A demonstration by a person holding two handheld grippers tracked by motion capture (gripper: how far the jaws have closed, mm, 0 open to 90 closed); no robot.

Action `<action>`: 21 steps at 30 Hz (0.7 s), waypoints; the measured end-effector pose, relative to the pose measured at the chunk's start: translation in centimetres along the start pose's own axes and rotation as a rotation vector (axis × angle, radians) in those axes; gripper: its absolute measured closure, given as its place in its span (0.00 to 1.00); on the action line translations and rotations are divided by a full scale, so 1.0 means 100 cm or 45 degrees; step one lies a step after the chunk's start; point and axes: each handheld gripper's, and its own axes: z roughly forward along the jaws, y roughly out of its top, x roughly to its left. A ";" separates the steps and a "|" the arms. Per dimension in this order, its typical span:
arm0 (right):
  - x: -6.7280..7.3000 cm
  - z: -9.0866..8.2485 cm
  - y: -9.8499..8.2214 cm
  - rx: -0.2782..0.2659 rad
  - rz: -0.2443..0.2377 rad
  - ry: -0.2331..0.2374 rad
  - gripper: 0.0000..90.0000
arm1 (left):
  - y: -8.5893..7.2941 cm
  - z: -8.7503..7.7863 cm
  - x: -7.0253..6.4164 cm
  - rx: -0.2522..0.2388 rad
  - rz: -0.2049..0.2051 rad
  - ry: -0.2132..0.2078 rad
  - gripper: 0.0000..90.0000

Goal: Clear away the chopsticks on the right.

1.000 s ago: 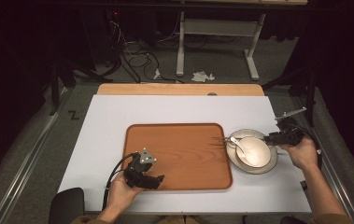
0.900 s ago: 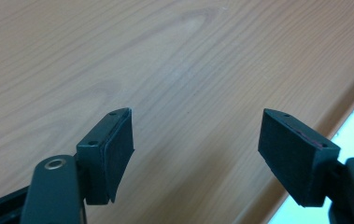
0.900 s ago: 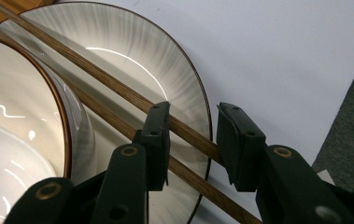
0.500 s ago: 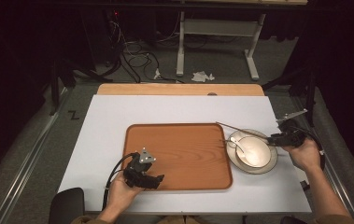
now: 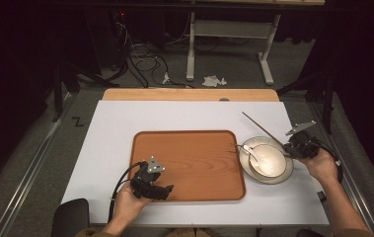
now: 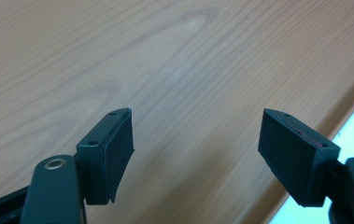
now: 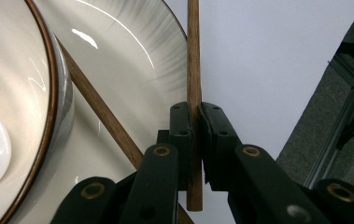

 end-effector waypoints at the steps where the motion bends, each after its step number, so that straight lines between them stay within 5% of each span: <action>1: 0.000 0.000 0.000 0.000 0.000 0.000 0.94 | 0.000 0.000 0.000 0.000 0.000 0.000 0.30; 14: 0.011 -0.030 0.003 -0.151 0.050 -0.007 0.94 | 0.000 -0.002 0.000 -0.006 0.004 0.001 0.30; 21: 0.039 -0.065 0.006 -0.255 0.050 0.034 0.94 | 0.000 -0.003 0.000 -0.013 0.001 0.000 0.30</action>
